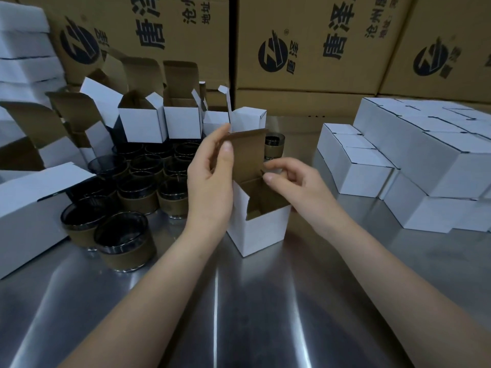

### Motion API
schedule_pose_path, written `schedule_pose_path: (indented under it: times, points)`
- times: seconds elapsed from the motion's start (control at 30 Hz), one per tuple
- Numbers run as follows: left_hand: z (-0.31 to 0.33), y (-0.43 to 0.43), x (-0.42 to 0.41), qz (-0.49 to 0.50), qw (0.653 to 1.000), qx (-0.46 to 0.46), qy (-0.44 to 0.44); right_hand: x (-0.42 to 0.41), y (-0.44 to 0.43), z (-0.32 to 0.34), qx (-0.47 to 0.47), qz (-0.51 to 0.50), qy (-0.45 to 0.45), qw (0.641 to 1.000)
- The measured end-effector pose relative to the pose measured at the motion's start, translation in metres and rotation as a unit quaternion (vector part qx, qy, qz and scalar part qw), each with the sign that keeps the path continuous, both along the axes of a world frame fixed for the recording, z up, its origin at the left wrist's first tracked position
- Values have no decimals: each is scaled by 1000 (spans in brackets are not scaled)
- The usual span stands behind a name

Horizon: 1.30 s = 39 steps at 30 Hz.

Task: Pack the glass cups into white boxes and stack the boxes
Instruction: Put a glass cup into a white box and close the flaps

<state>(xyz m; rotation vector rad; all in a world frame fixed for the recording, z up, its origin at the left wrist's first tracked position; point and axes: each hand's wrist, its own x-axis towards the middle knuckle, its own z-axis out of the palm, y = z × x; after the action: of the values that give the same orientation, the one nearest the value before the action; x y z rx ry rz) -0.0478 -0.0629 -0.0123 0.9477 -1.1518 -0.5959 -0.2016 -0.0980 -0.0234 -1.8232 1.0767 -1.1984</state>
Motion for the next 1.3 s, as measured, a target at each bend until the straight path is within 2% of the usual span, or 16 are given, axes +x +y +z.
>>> schedule_pose_path:
  times: [0.2,0.33,0.47,0.63,0.73,0.83,0.93,1.07,1.2,1.3]
  points:
    - [-6,14,-15,10,988,116,-101,3,0,-1,-84,-62,27,994]
    - [-11,21,-24,-1,991,103,-80,4,1,1,-113,-79,27,990]
    - [-16,17,-20,32,994,87,-57,2,-2,1,-108,-106,12,988]
    - [-18,11,-16,21,995,91,22,-2,-7,1,-59,-104,-27,992]
    - [-15,8,-14,-19,987,110,112,-4,-8,2,-9,-107,-55,993]
    - [-14,6,-11,-57,977,122,162,-6,-10,2,37,-110,-79,990]
    - [-14,4,-10,-78,973,119,180,-7,-13,2,89,-100,-106,985]
    - [-17,1,-8,-77,976,126,158,-8,-14,1,170,-73,-129,974]
    - [-19,-2,-7,-108,965,166,171,-10,-14,3,208,-50,-163,963]
    - [-21,-5,-4,-116,962,199,145,-11,-13,4,231,-30,-178,956]
